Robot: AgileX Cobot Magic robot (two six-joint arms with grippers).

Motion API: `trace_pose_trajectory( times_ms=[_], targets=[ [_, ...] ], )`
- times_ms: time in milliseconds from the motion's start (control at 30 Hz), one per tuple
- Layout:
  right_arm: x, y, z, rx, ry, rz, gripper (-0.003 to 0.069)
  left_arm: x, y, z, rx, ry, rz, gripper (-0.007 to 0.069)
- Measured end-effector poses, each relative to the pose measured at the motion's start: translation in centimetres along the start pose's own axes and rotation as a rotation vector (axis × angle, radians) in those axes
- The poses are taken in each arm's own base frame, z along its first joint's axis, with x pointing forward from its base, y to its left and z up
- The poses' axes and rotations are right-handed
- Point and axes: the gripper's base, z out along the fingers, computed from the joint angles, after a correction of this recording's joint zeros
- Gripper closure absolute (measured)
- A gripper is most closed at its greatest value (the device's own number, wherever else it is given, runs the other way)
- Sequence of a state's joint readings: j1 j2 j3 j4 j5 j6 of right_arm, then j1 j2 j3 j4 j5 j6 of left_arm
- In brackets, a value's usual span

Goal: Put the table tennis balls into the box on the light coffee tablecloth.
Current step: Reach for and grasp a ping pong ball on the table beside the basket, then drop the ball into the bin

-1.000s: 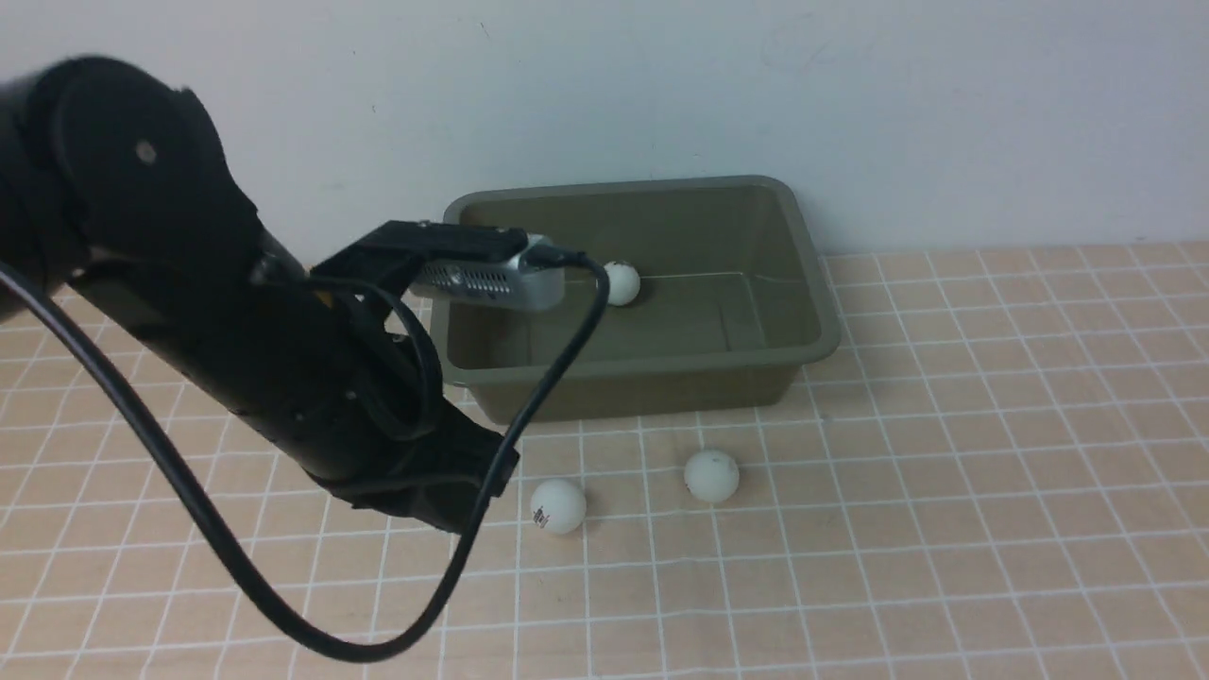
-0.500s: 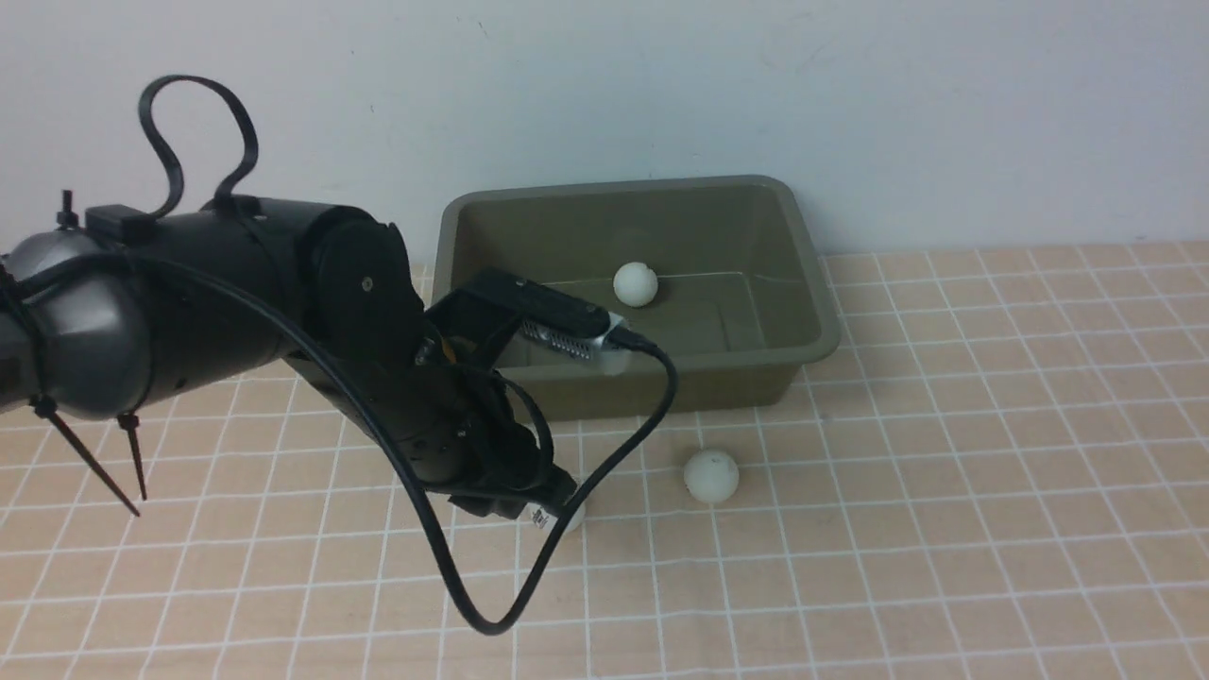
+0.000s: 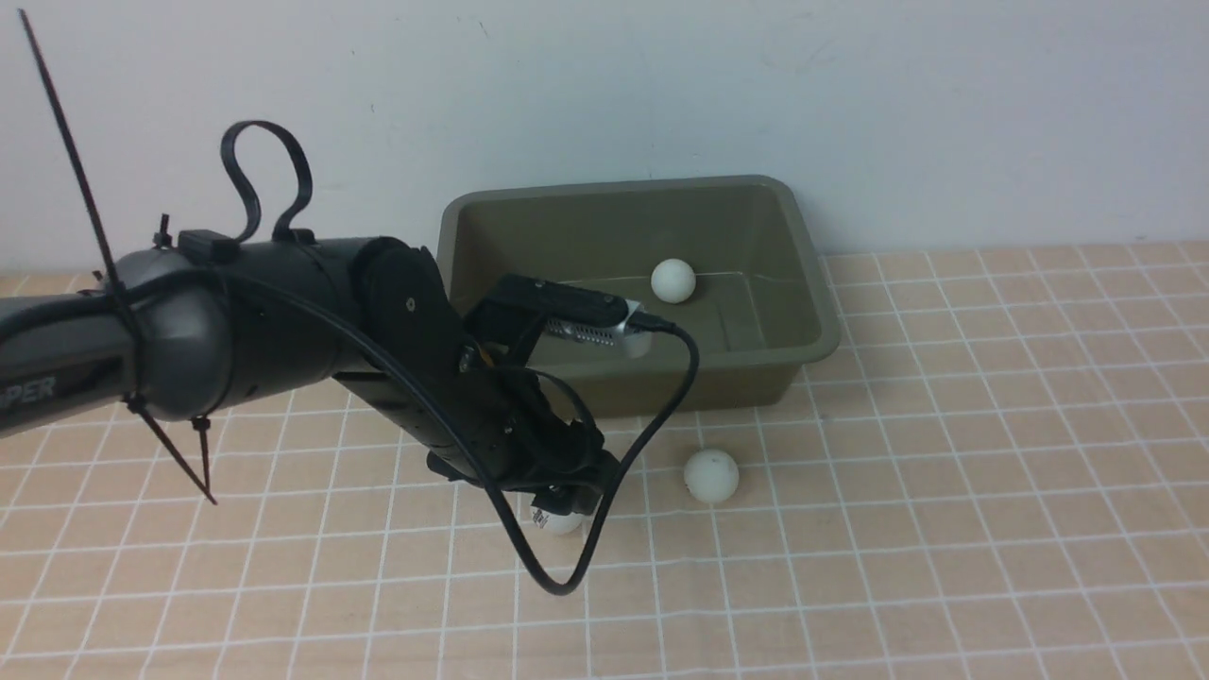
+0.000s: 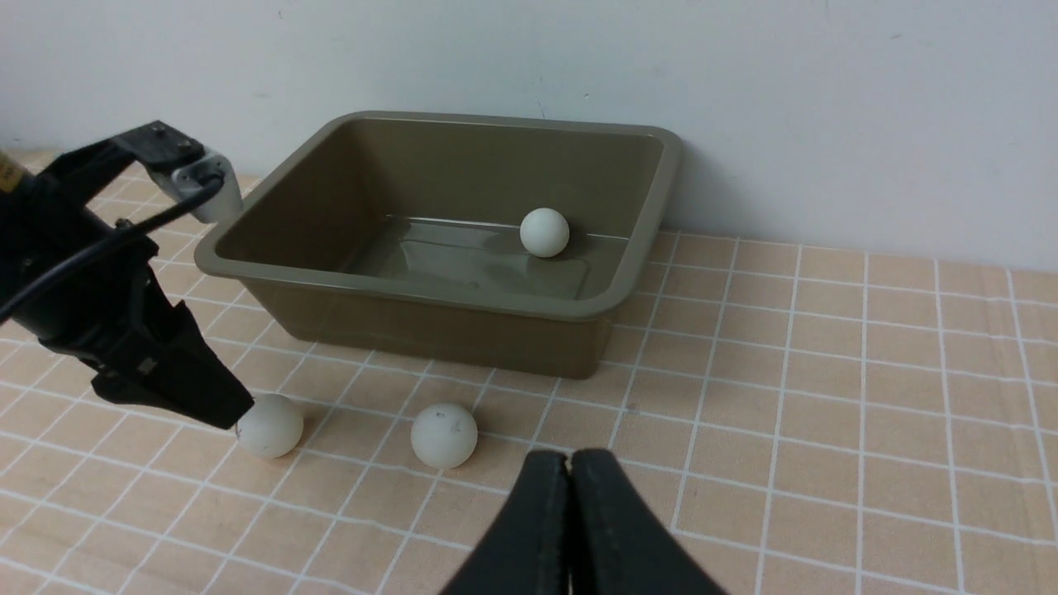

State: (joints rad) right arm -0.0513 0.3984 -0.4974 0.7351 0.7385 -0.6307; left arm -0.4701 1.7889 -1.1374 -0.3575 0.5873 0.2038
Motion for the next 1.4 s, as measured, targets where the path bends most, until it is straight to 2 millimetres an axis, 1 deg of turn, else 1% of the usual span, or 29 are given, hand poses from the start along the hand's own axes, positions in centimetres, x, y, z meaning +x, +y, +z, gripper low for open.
trace_pose_trajectory(
  times_ms=[233,433,533,600,667,767,867,967,1033,1067,1133,1233,1267,1300,1333,1400],
  targets=[
    [0.0,0.0,0.0,0.0,0.0,-0.001,0.0674,-0.3,0.6,2.0,-0.019,-0.037,-0.021,0.0209],
    [0.0,0.0,0.0,0.0,0.001,-0.001,0.0674,0.3,1.0,3.9,-0.026,0.009,-0.033,0.0211],
    [0.0,0.0,0.0,-0.002,0.004,-0.001,0.0674,0.4,1.2,4.5,-0.029,0.021,-0.034,0.0213],
    [0.0,0.0,0.0,-0.002,0.004,-0.001,0.0674,0.5,1.2,4.8,-0.031,0.026,-0.035,0.0242],
    [0.0,0.0,0.0,-0.003,0.004,-0.001,0.0674,0.5,1.2,4.7,-0.028,0.028,-0.034,0.0302],
    [0.0,0.0,0.0,-0.003,0.004,-0.001,0.0674,-0.4,0.4,3.5,0.001,0.013,-0.006,0.0312],
    [0.0,0.0,0.0,-0.002,0.005,-0.001,0.0674,-1.9,-1.2,1.1,0.056,-0.032,0.078,0.0309],
    [0.0,0.0,0.0,-0.001,0.004,-0.002,0.0674,-3.7,-2.9,-1.5,0.116,-0.109,0.207,0.0309],
    [0.0,0.0,0.0,-0.001,0.004,-0.002,0.0674,-4.9,-3.3,-2.6,0.14,-0.169,0.259,0.0309],
    [0.0,0.0,0.0,-0.001,0.004,-0.002,0.0674,-5.2,-3.2,-2.8,0.144,-0.186,0.263,0.0309],
    [0.1,0.0,0.0,-0.003,0.008,-0.002,0.0674,-6.0,-2.3,-3.1,0.137,-0.231,0.23,0.0309],
    [0.2,0.1,0.0,-0.01,0.017,-0.002,0.0674,-7.0,0.6,-3.0,0.08,-0.304,0.149,0.0309],
    [0.2,0.1,0.0,-0.013,0.021,-0.002,0.0674,-7.4,1.8,-3.0,0.052,-0.326,0.125,0.0309],
    [0.2,0.1,0.0,-0.014,0.022,-0.002,0.0674,-7.5,2.3,-2.9,0.04,-0.335,0.117,0.0309],
    [0.2,0.2,0.0,-0.017,0.026,-0.002,0.0674,-8.0,4.2,-2.8,0.012,-0.348,0.096,0.0309],
    [0.3,0.2,0.0,-0.018,0.028,-0.002,0.0674,-8.5,6.0,-2.6,-0.007,-0.349,0.082,0.0309]
  ],
)
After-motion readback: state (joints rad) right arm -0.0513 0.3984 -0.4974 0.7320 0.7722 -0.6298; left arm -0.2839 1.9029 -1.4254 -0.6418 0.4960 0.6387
